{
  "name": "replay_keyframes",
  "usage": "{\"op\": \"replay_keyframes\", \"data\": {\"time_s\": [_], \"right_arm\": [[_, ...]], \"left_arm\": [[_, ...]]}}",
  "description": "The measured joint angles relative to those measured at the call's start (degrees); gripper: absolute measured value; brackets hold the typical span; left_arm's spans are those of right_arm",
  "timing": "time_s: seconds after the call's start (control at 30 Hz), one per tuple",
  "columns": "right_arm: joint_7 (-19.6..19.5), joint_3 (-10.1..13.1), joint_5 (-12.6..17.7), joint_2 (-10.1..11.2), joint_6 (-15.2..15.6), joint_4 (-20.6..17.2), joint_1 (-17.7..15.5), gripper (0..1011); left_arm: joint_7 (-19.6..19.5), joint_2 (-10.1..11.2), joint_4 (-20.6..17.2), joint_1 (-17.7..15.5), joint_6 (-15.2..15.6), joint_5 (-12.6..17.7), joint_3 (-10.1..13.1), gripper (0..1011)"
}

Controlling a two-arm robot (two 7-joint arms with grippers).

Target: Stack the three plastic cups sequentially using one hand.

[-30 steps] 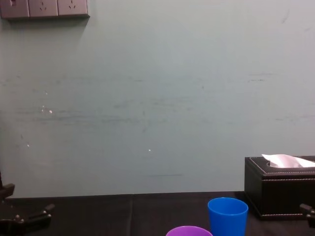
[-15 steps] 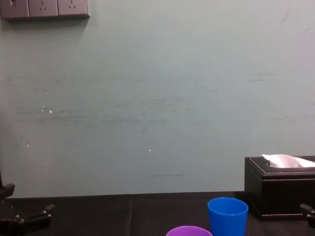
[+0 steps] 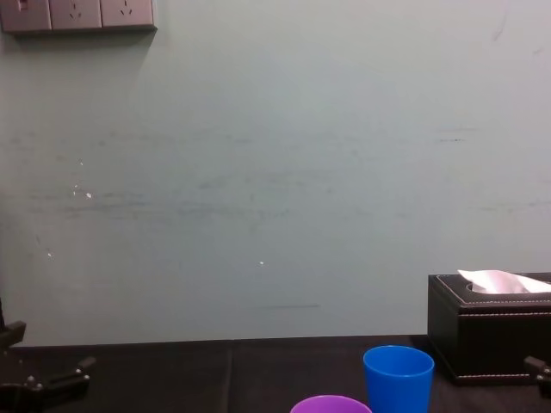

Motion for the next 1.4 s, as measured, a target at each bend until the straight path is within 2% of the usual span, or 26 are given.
{"op": "replay_keyframes", "data": {"time_s": [0.23, 0.4, 0.7, 0.8, 1.03, 1.4], "right_arm": [[0.99, 1.21, -0.58, -0.01, -0.84, -0.03, -0.66, 1004], [2.33, 2.78, 0.06, 0.87, -1.67, -1.33, -1.89, 1004], [6.93, 7.21, 4.66, 4.32, -3.10, -5.86, -6.34, 1004], [9.54, 9.19, 7.31, 6.16, -3.46, -8.15, -8.93, 1004], [14.45, 11.95, 11.27, 8.95, -4.21, -11.52, -13.30, 1004], [23.01, 14.36, 14.30, 12.51, -8.37, -14.59, -19.25, 1004]], "left_arm": [[0.00, 0.00, 0.00, 0.00, 0.00, 0.00, 0.00, 1010], [0.00, 0.00, 0.00, 0.00, 0.00, 0.00, 0.00, 1010], [0.00, 0.00, 0.00, 0.00, 0.00, 0.00, 0.00, 1010], [0.00, 0.00, 0.00, 0.00, 0.00, 0.00, 0.00, 1010], [0.00, 0.00, 0.00, 0.00, 0.00, 0.00, 0.00, 1010], [0.00, 0.00, 0.00, 0.00, 0.00, 0.00, 0.00, 1010]]}}
